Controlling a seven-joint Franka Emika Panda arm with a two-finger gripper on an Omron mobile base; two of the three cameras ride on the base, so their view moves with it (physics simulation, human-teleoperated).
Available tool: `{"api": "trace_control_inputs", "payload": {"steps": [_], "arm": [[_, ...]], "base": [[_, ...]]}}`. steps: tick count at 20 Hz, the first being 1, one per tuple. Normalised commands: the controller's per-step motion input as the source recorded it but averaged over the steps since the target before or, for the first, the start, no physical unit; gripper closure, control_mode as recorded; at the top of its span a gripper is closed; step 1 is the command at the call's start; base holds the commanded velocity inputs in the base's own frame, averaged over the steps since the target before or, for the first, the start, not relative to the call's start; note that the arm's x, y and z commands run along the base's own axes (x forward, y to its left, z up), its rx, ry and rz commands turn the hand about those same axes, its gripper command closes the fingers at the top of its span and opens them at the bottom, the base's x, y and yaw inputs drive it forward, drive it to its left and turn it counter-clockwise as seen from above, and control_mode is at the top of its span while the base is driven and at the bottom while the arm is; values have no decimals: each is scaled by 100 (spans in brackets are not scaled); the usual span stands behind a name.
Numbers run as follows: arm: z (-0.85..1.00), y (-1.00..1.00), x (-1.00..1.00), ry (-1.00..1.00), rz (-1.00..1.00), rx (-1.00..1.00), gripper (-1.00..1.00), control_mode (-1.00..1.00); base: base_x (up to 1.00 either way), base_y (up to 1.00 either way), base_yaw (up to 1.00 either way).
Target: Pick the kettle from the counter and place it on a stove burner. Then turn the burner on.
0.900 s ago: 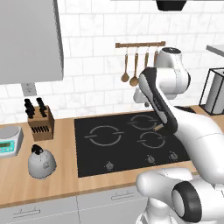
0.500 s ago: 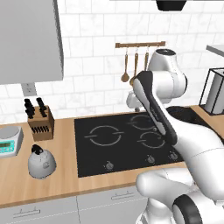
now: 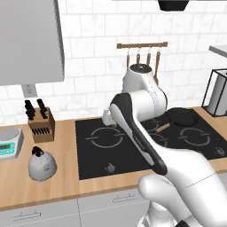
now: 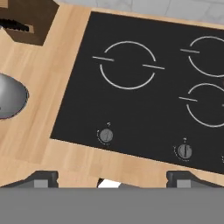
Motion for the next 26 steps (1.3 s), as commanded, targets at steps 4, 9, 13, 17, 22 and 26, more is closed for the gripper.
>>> {"api": "trace_control_inputs", "payload": {"steps": [4,9,13,17,22,26], "arm": [[-14,95,-28,6,14,0,-100,-100],[-1,79,-8,0,15,-8,-100,-100],[-18,91,-33,0,12,-11,-100,-100],[-19,53,-20,0,23,0,-100,-100],[-7,45,29,0,19,3,-100,-100],[-23,25,86,4,17,10,-100,-100]], "base": [[0,0,0],[0,0,0],[0,0,0],[0,0,0],[0,0,0],[0,0,0]]}}
